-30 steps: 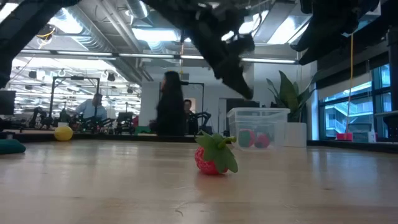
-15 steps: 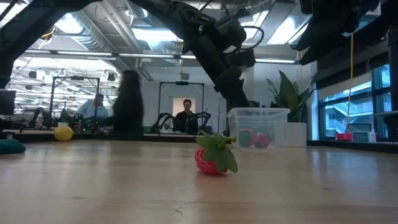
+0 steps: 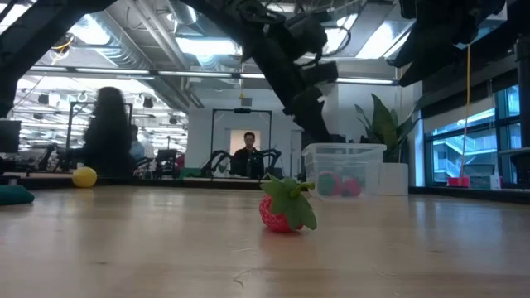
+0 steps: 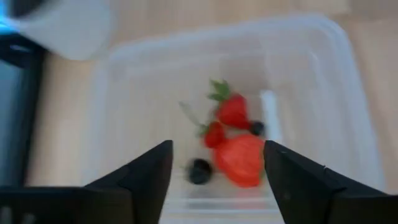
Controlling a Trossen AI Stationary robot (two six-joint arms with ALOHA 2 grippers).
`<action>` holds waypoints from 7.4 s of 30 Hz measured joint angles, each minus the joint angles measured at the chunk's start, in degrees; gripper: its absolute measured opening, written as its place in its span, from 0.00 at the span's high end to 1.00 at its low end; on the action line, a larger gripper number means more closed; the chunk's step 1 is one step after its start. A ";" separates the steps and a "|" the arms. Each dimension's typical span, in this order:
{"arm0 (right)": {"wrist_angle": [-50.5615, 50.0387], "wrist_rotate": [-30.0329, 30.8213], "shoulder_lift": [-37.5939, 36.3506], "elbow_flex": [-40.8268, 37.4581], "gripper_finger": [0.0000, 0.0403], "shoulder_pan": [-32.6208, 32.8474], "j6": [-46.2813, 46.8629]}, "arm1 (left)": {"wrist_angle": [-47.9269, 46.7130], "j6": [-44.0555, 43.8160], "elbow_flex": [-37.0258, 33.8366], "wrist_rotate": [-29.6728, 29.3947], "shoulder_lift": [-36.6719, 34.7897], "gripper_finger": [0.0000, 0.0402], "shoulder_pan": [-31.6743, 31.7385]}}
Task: Pick and placing Produce into tupperware
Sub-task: Put the pink peach into the transparent container
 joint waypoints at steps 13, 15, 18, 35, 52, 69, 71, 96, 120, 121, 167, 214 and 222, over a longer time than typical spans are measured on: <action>0.38 -0.07 0.04 -0.02 0.34 -0.02 -1.46 | -26.76 -1.78 3.96 -2.37 -10.29 0.35 -5.00; 0.42 -0.07 0.04 -0.02 0.34 -0.02 -1.72 | -28.74 -2.12 3.91 -0.31 -10.53 0.35 -5.97; 0.46 -0.07 0.02 -0.02 0.34 -0.02 -1.90 | -28.17 -4.37 2.62 3.52 -10.53 0.35 -7.13; 0.46 -0.15 0.04 -0.02 0.34 -0.02 -2.13 | -5.92 -20.74 -17.57 4.61 -10.29 0.38 -7.81; 0.57 -0.15 0.04 -0.02 0.34 -0.02 -1.99 | 2.73 -22.51 -24.68 2.25 -10.29 0.44 -10.44; 1.03 -0.15 0.04 -0.02 0.34 -0.02 -1.95 | 8.15 -22.31 -27.14 -0.09 -10.27 0.52 -10.31; 1.03 -0.15 0.04 -0.02 0.34 -0.02 -1.95 | 8.17 -22.31 -27.14 -0.09 -10.27 0.53 -10.31; 0.94 -0.13 0.04 -0.02 0.34 -0.02 -1.95 | 9.22 -22.07 -27.14 -0.90 -10.25 0.55 -10.48; 0.86 -0.13 0.04 -0.02 0.34 -0.02 -3.32 | 8.53 -23.80 -27.14 -2.01 -10.25 0.29 -10.61; 0.86 -0.13 0.04 -0.02 0.34 -0.02 -3.33 | 8.46 -24.30 -27.14 -2.03 -10.25 0.30 -10.34; 1.03 -0.48 0.02 0.00 0.34 -0.02 -3.21 | 2.13 -25.59 -26.83 -1.31 -5.42 0.44 -9.96; 1.07 -0.50 0.04 0.00 0.34 -0.02 -3.19 | -7.85 -12.66 2.91 -4.23 -5.07 0.79 -6.78; 1.09 -0.52 0.04 0.00 0.34 -0.02 -2.97 | -1.65 -15.21 2.91 0.83 -2.06 0.77 -3.01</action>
